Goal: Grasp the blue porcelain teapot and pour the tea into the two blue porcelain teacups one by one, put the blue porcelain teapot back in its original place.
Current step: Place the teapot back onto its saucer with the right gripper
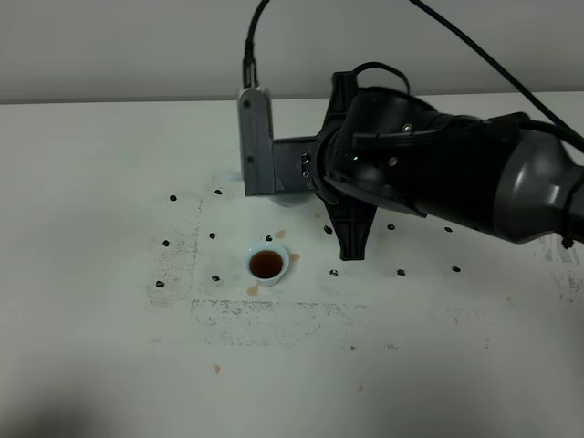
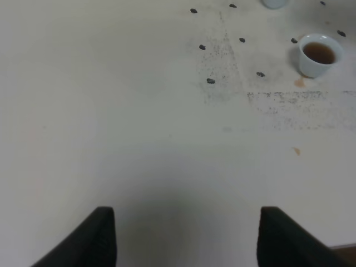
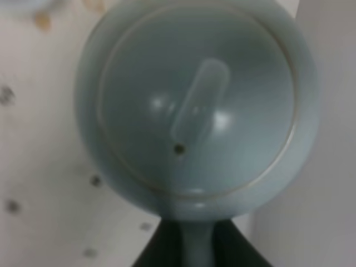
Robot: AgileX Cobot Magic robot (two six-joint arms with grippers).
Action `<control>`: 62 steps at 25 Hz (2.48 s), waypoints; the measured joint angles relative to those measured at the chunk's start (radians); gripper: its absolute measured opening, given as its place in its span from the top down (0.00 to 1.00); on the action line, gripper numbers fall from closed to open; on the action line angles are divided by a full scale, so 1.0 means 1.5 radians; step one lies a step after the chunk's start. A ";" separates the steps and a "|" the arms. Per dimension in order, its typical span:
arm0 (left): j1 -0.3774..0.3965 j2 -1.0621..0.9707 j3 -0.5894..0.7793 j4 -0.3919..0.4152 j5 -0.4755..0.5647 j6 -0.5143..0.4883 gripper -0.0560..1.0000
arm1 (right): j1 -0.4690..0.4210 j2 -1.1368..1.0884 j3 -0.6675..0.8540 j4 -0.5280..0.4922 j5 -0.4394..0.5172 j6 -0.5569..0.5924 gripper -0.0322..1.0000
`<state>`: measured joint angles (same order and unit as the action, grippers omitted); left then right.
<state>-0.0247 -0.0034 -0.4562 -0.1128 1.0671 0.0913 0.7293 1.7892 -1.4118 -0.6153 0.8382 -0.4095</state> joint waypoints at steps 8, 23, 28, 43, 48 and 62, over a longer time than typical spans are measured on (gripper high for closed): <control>0.000 0.000 0.000 0.000 0.000 0.000 0.41 | -0.078 0.006 0.001 0.144 0.041 0.273 0.89; 0.000 0.000 0.000 0.000 0.000 0.000 0.41 | -0.102 0.055 0.105 0.311 -0.131 0.299 0.89; 0.000 0.000 0.000 0.000 0.000 0.000 0.41 | -0.110 0.078 0.105 0.320 -0.134 0.299 0.89; 0.000 0.000 0.000 0.000 0.000 0.001 0.41 | -0.115 0.077 0.105 0.315 -0.154 0.299 0.89; 0.000 0.000 0.000 0.000 0.000 0.001 0.41 | -0.139 0.045 0.105 0.307 -0.156 0.299 0.89; 0.000 0.000 0.000 0.000 0.000 0.001 0.41 | -0.204 0.030 0.067 0.396 -0.134 0.053 0.89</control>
<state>-0.0247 -0.0034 -0.4562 -0.1128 1.0671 0.0922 0.4234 1.8344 -1.3118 -0.0218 0.6369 -0.3303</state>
